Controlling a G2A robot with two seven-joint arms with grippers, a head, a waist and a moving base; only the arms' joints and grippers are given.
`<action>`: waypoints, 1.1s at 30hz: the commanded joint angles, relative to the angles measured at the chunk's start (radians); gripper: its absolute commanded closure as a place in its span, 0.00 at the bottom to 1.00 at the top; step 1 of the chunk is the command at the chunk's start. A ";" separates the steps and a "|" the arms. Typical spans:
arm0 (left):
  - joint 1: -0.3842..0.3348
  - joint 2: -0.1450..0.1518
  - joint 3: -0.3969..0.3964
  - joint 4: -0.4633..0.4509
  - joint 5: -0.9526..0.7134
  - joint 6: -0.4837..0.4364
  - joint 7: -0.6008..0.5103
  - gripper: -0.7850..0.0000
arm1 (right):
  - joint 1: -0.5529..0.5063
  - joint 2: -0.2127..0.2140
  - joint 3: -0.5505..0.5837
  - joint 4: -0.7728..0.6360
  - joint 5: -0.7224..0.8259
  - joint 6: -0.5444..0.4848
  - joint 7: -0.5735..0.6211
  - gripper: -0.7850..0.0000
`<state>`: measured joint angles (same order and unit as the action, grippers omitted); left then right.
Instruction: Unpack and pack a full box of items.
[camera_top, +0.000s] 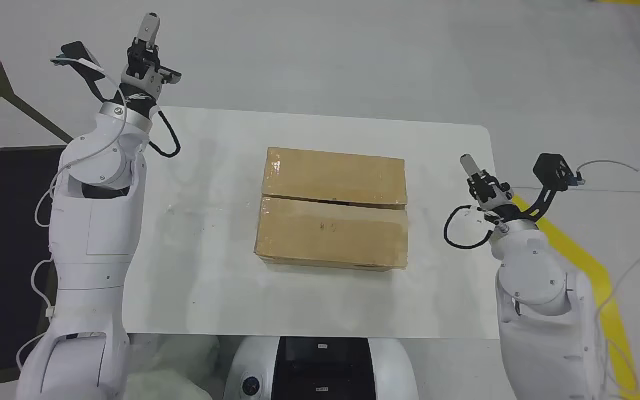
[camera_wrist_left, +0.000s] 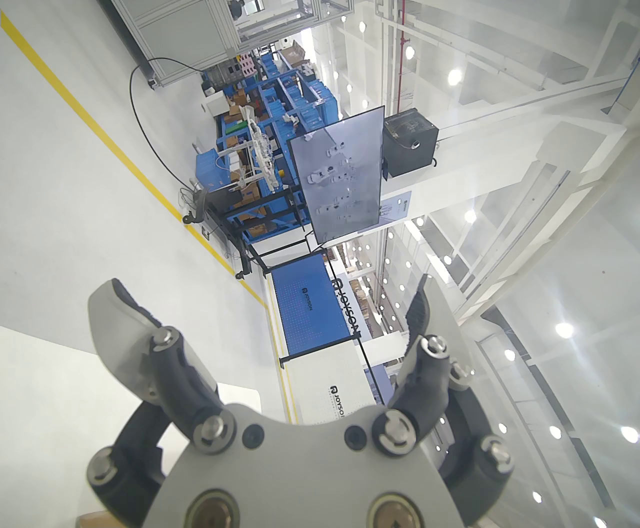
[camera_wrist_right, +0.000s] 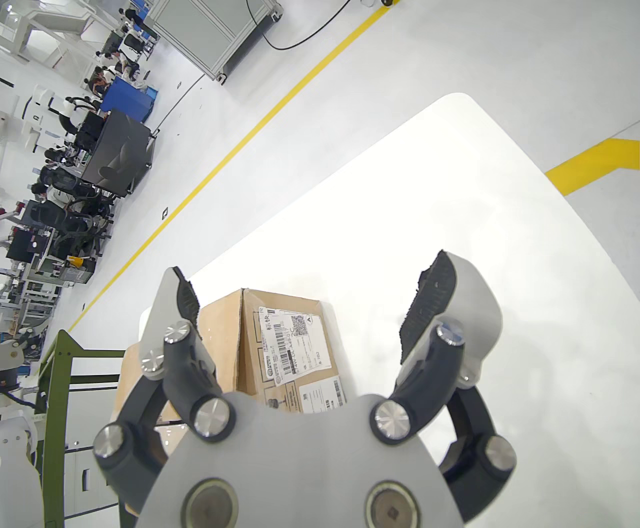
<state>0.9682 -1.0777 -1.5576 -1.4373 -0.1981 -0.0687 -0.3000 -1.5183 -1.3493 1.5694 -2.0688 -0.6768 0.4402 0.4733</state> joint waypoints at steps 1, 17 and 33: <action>0.000 0.000 0.000 0.000 0.000 0.000 0.000 0.00 | 0.000 0.000 0.000 0.000 0.000 0.000 0.000 0.00; 0.000 0.000 0.000 0.000 0.000 0.000 0.000 0.00 | 0.007 0.016 0.028 0.105 0.190 -0.276 0.166 0.00; 0.000 0.000 0.000 0.000 0.000 0.000 0.000 0.00 | 0.026 0.043 0.099 0.227 0.575 -0.483 0.425 0.00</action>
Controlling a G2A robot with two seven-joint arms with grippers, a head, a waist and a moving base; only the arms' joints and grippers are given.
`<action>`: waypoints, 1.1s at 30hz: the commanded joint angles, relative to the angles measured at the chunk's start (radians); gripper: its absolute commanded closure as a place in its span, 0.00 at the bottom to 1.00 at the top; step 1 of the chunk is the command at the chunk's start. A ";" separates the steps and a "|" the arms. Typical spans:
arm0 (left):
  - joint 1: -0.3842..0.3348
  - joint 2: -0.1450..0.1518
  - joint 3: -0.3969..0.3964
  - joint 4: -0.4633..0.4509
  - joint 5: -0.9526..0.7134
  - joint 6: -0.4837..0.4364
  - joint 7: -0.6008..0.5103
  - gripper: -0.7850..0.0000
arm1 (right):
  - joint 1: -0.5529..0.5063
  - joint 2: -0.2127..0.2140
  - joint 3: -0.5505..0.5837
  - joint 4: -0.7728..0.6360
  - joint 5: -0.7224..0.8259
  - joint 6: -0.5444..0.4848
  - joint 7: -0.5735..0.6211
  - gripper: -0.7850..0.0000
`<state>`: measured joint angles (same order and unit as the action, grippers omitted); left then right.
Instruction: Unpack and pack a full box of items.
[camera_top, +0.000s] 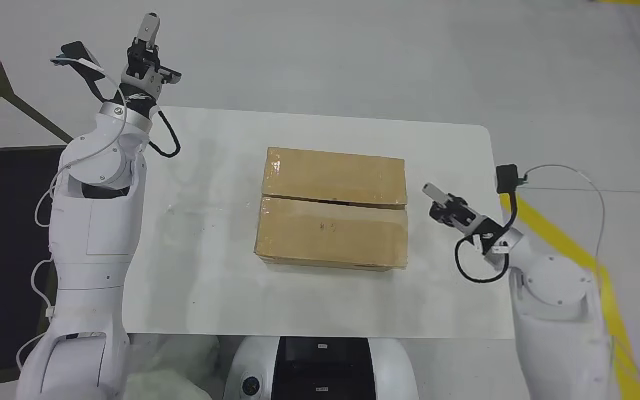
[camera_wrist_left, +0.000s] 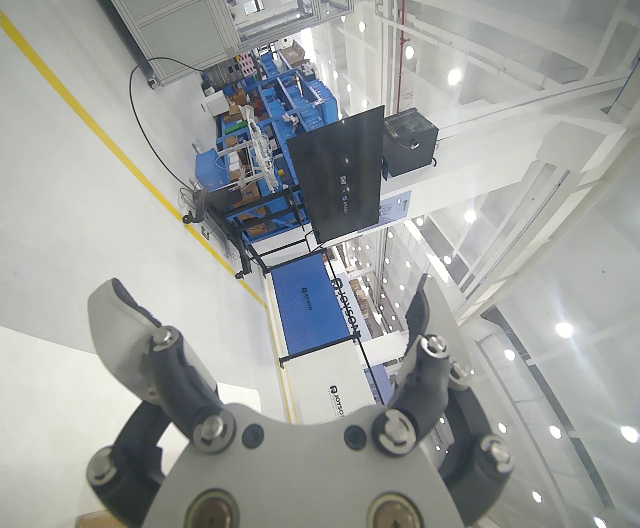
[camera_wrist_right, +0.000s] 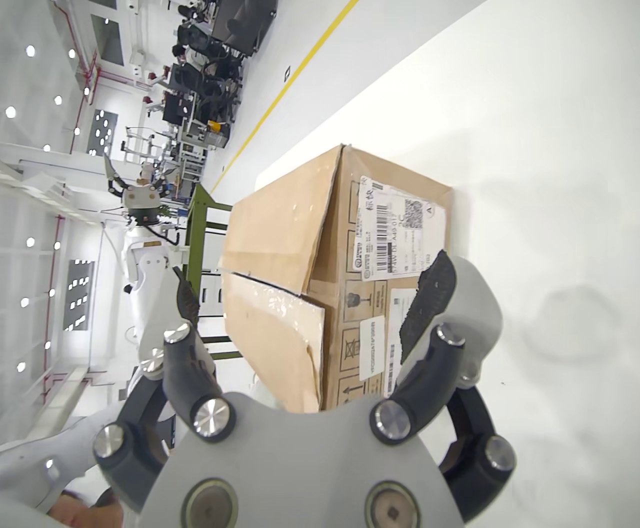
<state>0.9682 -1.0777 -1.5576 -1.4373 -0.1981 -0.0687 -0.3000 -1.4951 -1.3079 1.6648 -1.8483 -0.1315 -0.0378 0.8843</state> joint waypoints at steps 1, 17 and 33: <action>0.000 0.000 0.000 0.000 0.000 0.000 0.000 0.00 | 0.006 0.004 0.008 0.010 0.038 -0.010 0.023 0.00; 0.000 0.000 0.000 0.000 0.000 0.000 0.000 0.00 | 0.037 0.031 -0.001 0.073 0.227 -0.069 0.171 0.00; 0.000 0.000 0.000 0.000 0.000 0.000 0.000 0.00 | 0.048 0.053 -0.056 0.099 0.234 -0.051 0.184 0.00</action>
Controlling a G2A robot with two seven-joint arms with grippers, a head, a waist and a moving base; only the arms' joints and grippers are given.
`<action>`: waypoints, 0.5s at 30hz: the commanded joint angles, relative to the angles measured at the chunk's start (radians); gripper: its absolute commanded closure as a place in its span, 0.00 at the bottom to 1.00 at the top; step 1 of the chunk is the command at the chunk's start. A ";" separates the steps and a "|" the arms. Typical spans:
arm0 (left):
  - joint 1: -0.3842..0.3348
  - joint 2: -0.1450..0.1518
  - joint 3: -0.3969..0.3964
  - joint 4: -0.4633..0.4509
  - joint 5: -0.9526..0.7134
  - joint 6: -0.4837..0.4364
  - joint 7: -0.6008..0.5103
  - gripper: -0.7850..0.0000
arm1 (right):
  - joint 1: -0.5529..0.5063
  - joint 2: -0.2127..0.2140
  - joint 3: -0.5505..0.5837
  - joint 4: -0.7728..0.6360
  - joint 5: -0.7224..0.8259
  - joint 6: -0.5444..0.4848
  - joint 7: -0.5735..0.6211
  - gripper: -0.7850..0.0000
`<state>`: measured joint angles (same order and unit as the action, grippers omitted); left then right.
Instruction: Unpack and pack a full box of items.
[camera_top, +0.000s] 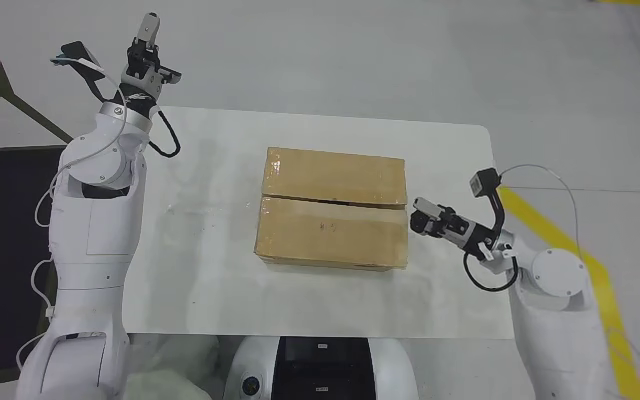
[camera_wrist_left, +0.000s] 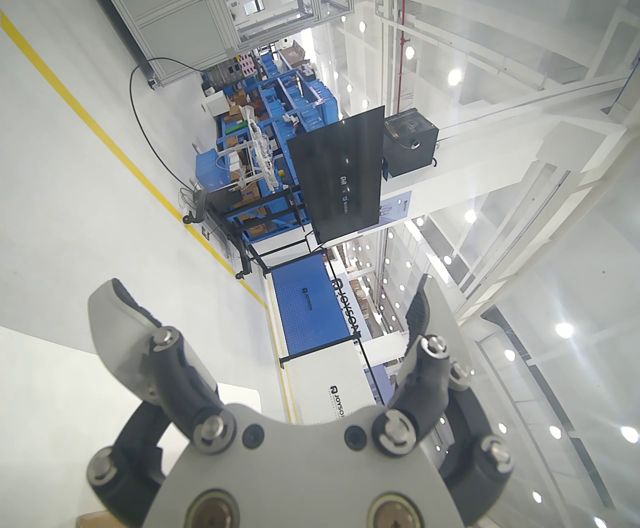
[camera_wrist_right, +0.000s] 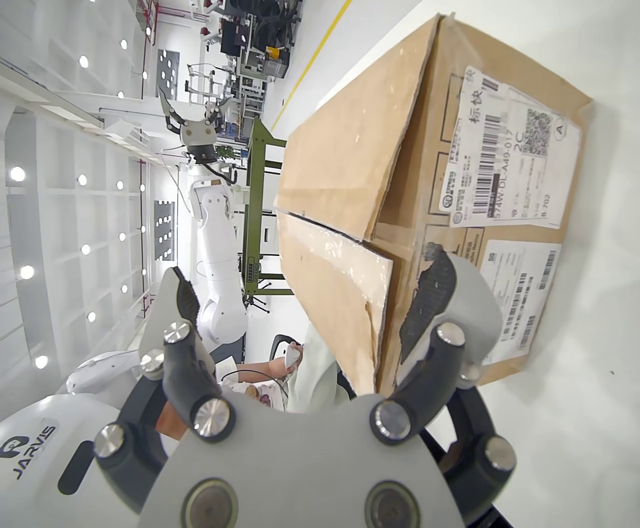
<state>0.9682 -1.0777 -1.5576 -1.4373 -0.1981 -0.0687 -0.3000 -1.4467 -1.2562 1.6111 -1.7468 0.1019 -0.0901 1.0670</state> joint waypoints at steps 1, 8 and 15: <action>0.000 0.000 0.000 0.000 0.000 0.000 0.000 0.00 | -0.003 0.003 -0.006 -0.007 0.000 0.002 0.004 0.00; 0.000 0.000 0.000 0.000 0.000 0.000 0.000 0.00 | -0.011 0.013 -0.013 -0.028 0.030 -0.004 0.021 0.00; 0.000 0.000 0.000 0.000 0.000 0.000 0.000 0.00 | 0.006 0.023 -0.014 -0.001 0.089 -0.004 0.050 0.00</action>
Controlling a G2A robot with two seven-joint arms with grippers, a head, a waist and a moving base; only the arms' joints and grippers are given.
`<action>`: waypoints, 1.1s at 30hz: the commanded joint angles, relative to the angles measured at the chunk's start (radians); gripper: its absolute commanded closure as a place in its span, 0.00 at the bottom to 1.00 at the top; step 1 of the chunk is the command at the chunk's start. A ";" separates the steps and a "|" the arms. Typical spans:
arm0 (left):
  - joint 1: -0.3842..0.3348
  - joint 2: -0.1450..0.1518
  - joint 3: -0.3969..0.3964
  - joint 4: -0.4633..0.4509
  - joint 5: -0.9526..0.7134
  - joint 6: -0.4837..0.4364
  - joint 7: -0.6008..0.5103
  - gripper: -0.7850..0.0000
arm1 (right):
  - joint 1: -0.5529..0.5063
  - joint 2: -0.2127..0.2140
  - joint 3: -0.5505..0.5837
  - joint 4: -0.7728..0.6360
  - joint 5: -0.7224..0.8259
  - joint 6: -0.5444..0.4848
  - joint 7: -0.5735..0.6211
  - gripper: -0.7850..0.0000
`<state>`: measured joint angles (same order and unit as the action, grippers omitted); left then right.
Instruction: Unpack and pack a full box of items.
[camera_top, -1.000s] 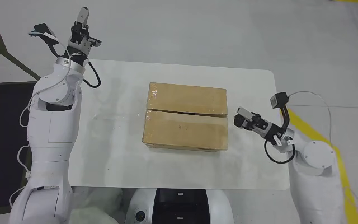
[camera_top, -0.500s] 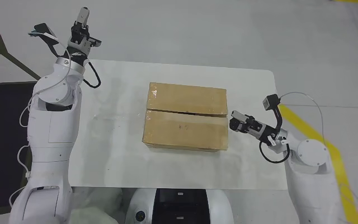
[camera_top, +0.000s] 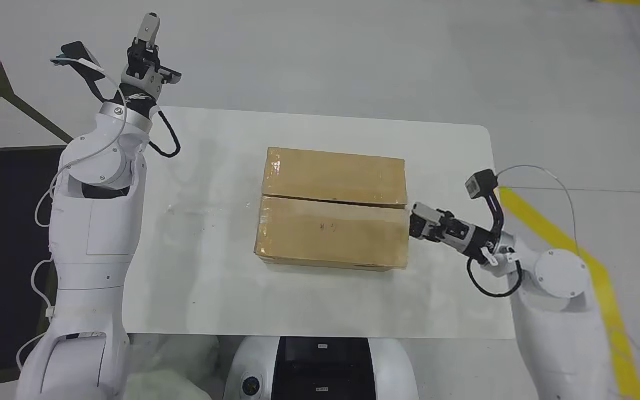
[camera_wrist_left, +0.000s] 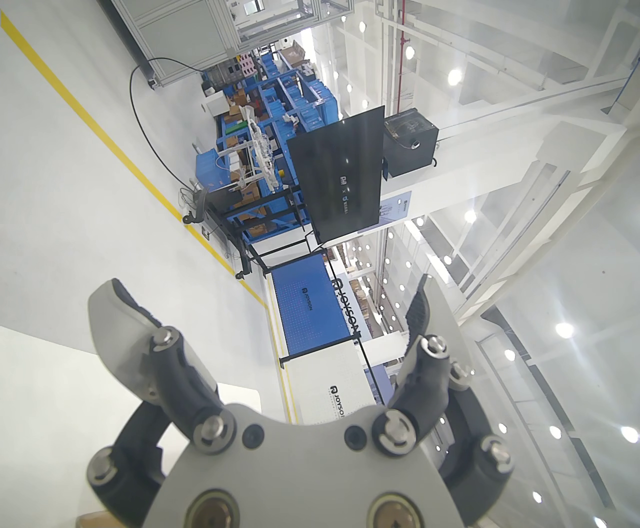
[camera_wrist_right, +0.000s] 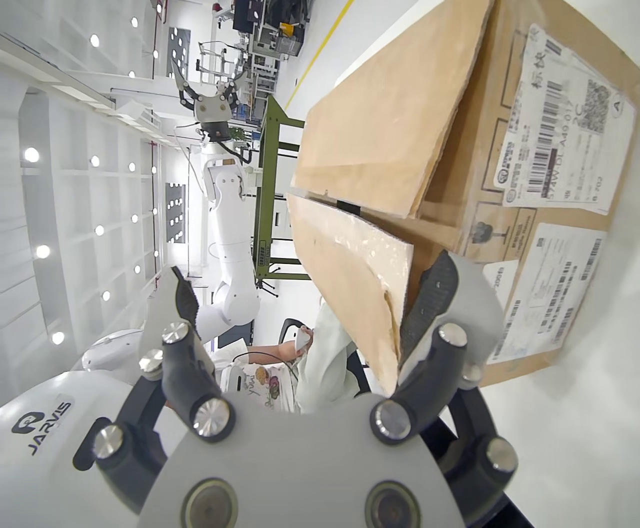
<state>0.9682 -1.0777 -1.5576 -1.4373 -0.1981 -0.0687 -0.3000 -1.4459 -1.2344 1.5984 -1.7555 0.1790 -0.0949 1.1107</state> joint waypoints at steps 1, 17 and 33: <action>0.000 0.000 0.000 0.000 0.000 0.000 0.000 0.00 | 0.011 0.002 -0.004 0.018 0.029 0.000 0.017 0.00; 0.000 0.000 0.000 0.000 0.000 0.000 0.000 0.00 | 0.073 0.027 -0.034 0.112 0.195 -0.056 0.210 0.00; 0.000 0.000 0.000 0.000 0.000 0.000 0.000 0.00 | -0.051 0.058 0.013 -0.090 0.225 -0.118 0.283 0.00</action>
<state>0.9682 -1.0777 -1.5576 -1.4373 -0.1981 -0.0687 -0.3000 -1.4891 -1.1777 1.6095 -1.8327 0.4065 -0.2100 1.3911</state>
